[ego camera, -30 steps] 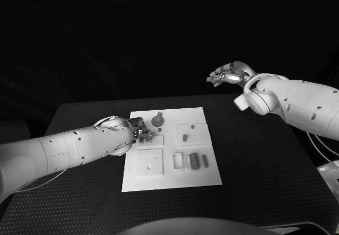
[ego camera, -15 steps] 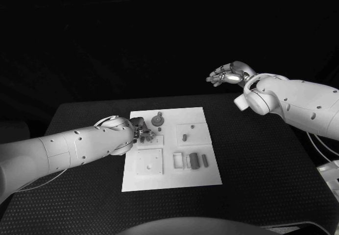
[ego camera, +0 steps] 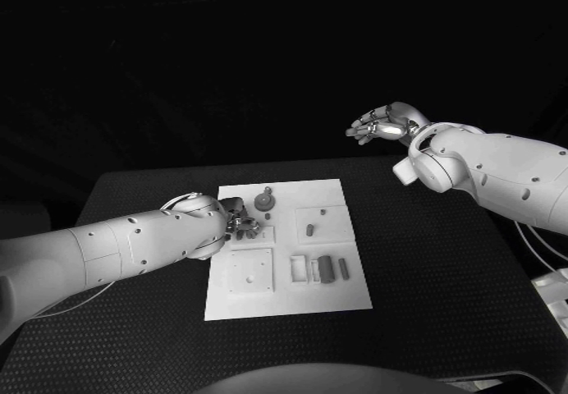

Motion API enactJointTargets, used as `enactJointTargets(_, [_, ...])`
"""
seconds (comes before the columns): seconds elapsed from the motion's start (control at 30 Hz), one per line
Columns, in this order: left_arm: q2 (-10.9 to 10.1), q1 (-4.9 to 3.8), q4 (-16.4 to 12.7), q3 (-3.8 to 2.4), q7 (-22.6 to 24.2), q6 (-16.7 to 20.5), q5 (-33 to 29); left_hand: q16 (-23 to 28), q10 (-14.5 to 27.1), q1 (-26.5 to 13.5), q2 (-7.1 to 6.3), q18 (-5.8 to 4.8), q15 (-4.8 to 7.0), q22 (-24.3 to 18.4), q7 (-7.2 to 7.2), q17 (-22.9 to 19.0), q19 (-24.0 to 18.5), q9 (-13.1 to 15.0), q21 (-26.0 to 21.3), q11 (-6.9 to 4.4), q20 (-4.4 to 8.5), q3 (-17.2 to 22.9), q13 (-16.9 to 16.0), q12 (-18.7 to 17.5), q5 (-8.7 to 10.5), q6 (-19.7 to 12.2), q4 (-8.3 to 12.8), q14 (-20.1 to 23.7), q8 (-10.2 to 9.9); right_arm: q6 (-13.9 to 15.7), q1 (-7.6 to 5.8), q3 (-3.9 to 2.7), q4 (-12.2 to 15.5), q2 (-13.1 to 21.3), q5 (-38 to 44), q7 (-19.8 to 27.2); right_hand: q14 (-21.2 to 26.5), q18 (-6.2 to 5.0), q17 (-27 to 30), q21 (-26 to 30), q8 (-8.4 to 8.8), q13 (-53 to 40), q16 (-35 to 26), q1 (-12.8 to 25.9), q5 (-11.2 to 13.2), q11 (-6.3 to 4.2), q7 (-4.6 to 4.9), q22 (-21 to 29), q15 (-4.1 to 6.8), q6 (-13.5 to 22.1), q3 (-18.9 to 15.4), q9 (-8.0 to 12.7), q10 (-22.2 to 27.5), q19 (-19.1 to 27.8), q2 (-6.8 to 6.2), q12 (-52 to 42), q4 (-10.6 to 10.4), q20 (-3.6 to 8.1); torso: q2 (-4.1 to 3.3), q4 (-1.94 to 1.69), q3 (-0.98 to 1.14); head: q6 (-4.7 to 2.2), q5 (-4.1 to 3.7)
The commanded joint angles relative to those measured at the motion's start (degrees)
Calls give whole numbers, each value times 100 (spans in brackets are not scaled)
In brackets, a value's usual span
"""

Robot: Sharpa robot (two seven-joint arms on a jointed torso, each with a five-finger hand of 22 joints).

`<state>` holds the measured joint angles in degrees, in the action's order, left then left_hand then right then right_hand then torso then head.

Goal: Assemble the parts on the task board

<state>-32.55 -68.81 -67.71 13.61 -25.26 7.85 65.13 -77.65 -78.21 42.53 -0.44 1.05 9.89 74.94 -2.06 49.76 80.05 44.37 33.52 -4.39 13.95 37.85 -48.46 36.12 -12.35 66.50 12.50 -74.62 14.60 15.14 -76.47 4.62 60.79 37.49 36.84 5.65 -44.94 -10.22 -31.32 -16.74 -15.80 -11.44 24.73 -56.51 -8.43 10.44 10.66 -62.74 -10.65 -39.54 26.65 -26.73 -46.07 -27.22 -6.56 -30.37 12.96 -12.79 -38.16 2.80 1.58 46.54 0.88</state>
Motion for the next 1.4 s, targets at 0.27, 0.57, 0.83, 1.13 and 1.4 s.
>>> enactJointTargets(0.27, [-5, 13, -13, 5, -31, -154, -22, -19, 10, 136, 49, 111, 24, 101, -23, -30, 14, -26, -4, 39, 113, -240, 18, 48, -166, -21, 153, -21, -59, -77, 5, -3, -2, 2, -9, 44, 47, 97, -10, 34, -34, 10, -38, -30, -2, 10, 321, -9, 13, 34, -32, 9, 12, 33, 3, -14, -16, -11, -1, 2, -2, 11, -14])
enactJointTargets(0.57, [-13, 14, -15, 5, -39, -127, -26, -16, 22, 67, -184, 119, 24, 98, -27, -44, 15, -39, -24, 41, 117, -433, 30, 54, -188, -42, 75, -16, -78, -92, 6, -3, -3, -4, -9, 44, 48, 97, -13, 37, -35, 14, -42, -32, -3, 10, 321, -12, 13, 35, -32, 11, 12, 34, 2, -15, -18, -10, -2, 0, -5, 21, -12])
enactJointTargets(0.83, [-30, 14, -20, 5, -36, -95, -30, -14, 32, -19, -351, 129, 27, 94, -26, -52, 10, -46, -45, 40, 122, -581, 37, 58, -170, -54, 6, -9, -88, -93, 10, -3, -3, -4, -9, 42, 52, 99, -16, 42, -36, 18, -47, -33, -3, 10, 321, -16, 11, 35, -33, 13, 13, 37, 0, -17, -21, -10, 0, 2, -4, 30, -11])
enactJointTargets(1.13, [-39, 14, -25, 5, -48, -52, -32, -14, 35, -57, -395, 133, 30, 93, -24, -55, 12, -49, -54, 37, 124, -612, 41, 59, -170, -55, -52, -8, -91, -94, 12, -3, 2, -2, -8, 35, 67, 103, -23, 55, -38, 28, -62, -44, -3, 10, 320, -24, 6, 36, -32, 18, 13, 50, 2, -21, -20, -11, 0, 0, -1, 37, -11])
enactJointTargets(1.4, [-37, 16, -24, 5, -37, -76, -149, -20, 34, -8, -242, 139, 34, 99, -20, -56, 17, -50, -58, 33, 126, -592, 45, 66, -224, -49, -70, -8, -89, -101, 13, -3, 0, -4, -8, 35, 74, 107, -28, 64, -40, 35, -71, -48, -3, 10, 321, -29, 2, 36, -33, 21, 13, 57, 6, -24, -22, -12, -1, 1, -2, 34, -16])
